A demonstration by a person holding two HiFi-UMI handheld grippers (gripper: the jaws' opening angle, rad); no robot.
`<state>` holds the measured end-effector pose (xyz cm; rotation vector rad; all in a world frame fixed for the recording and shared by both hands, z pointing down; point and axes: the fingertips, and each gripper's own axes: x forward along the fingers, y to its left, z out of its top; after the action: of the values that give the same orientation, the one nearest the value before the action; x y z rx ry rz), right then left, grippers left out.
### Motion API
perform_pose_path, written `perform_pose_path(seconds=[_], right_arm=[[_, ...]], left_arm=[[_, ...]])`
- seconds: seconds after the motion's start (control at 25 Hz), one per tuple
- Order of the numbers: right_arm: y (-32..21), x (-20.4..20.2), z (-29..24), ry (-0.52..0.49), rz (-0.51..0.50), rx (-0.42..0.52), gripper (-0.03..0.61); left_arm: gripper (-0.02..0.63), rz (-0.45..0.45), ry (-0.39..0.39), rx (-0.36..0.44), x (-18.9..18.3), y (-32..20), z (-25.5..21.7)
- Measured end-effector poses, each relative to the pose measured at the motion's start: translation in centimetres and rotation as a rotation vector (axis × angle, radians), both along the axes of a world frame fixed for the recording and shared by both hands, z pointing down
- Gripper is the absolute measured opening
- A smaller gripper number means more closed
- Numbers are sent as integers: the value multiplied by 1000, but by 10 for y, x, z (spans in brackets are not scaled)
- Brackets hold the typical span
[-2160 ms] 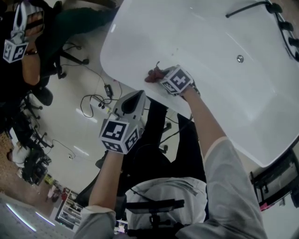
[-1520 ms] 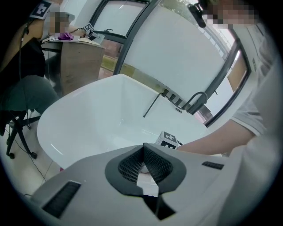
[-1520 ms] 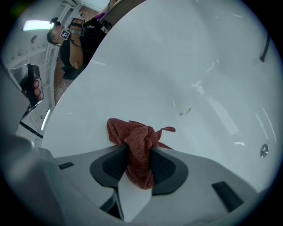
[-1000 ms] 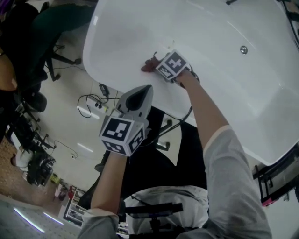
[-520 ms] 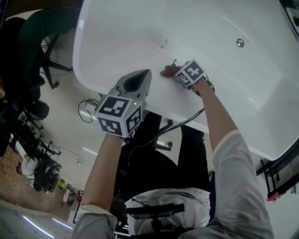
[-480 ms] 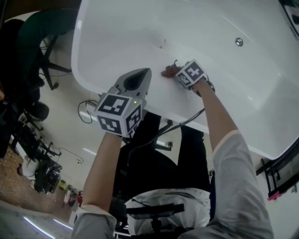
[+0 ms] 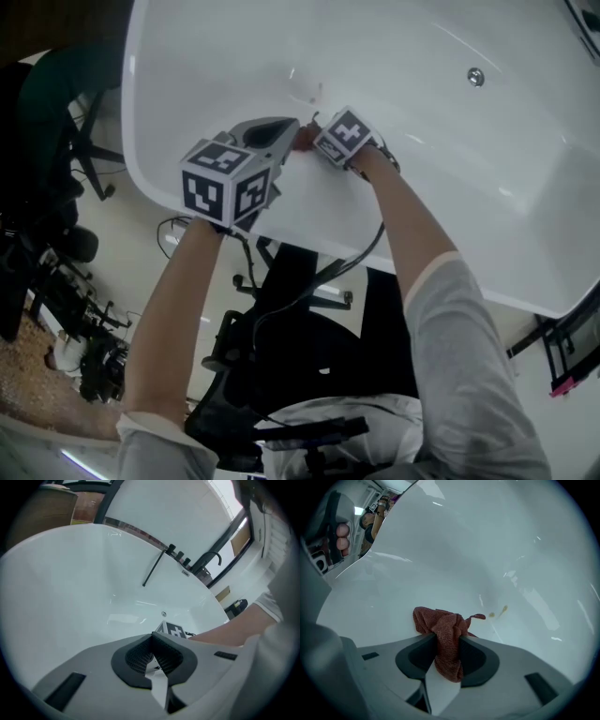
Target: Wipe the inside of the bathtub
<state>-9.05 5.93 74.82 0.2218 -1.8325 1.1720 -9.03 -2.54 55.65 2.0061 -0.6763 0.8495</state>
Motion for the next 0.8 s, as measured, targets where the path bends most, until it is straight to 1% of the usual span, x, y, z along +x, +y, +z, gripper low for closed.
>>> perform_pose_path(seconds=[0.12, 0.28, 0.4, 0.56, 0.64, 0.72, 0.8], right_arm=[[-6, -16, 8, -19, 9, -13, 137], [-12, -20, 16, -44, 27, -19, 138], [-5, 2, 24, -16, 35, -19, 138], [13, 52, 46, 98, -3, -45, 138], [20, 70, 55, 146, -17, -65, 138], [20, 73, 60, 156, -6, -78, 138], [15, 65, 64, 151, -13, -63, 137]], left_arm=[[8, 59, -30, -15, -6, -2, 21], [8, 57, -40, -53, -17, -4, 45], [8, 59, -32, -84, -17, 1, 52], [8, 77, -26, -86, -17, 1, 58], [8, 81, -23, -88, -18, -2, 64], [8, 95, -24, -94, -17, -3, 71], [8, 115, -26, -101, -12, -2, 80]])
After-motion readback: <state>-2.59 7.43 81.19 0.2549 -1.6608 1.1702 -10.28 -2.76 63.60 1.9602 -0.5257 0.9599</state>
